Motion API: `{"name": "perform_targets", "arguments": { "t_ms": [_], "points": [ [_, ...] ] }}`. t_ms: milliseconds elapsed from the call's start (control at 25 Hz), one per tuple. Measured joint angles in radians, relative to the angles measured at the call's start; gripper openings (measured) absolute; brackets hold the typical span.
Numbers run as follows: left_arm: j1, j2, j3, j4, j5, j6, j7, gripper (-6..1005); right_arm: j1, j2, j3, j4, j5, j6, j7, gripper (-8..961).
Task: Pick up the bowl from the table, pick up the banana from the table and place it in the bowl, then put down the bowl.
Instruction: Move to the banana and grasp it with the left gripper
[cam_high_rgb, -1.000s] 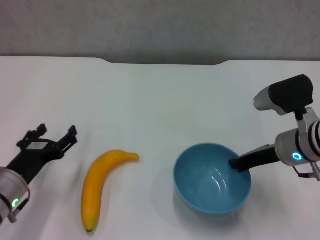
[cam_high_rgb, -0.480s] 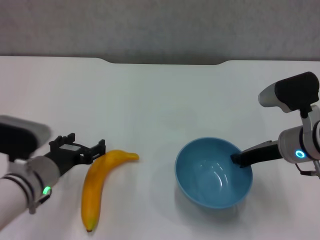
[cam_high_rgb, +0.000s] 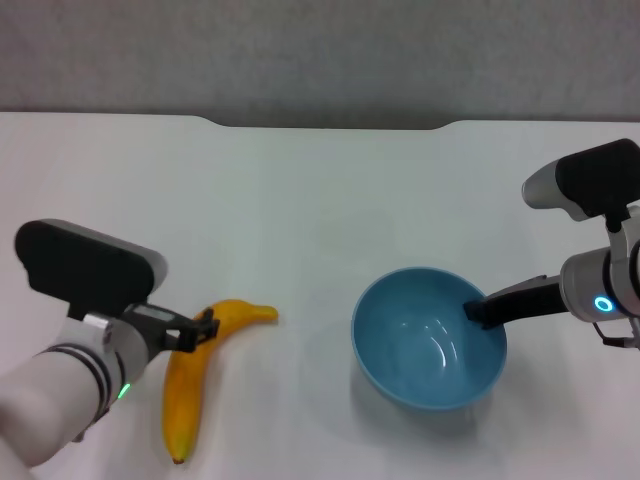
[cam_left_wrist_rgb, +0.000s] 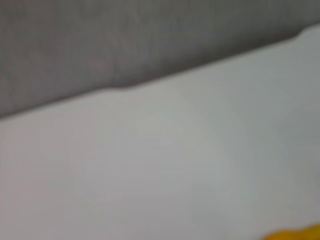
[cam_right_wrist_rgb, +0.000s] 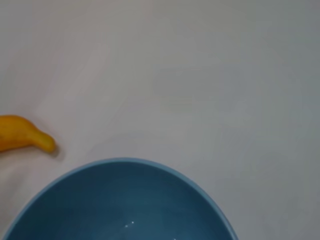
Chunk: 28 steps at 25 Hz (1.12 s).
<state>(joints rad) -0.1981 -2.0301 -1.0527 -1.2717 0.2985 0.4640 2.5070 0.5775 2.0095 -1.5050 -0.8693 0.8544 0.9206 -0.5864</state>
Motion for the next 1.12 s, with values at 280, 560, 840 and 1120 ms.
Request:
{"name": "perform_targets", "arguments": {
  "t_ms": [280, 560, 840, 1120],
  "points": [
    [-0.053, -0.001, -0.062, -0.019, -0.367, 0.12, 0.307, 881, 0.001, 0.0, 0.0, -0.001, 0.0, -0.015, 0.005, 29],
    [-0.066, -0.007, -0.089, 0.054, -0.404, 0.073, 0.333, 878, 0.004, 0.001, -0.009, -0.001, 0.011, -0.02, 0.008, 30],
    [-0.1, -0.011, -0.092, 0.164, -0.439, 0.005, 0.323, 875, -0.002, 0.0, -0.011, -0.011, 0.028, -0.02, 0.003, 31],
    [-0.111, -0.01, -0.1, 0.2, -0.448, -0.006, 0.318, 872, -0.004, 0.0, -0.011, -0.015, 0.029, -0.021, 0.002, 32]
  ]
}}
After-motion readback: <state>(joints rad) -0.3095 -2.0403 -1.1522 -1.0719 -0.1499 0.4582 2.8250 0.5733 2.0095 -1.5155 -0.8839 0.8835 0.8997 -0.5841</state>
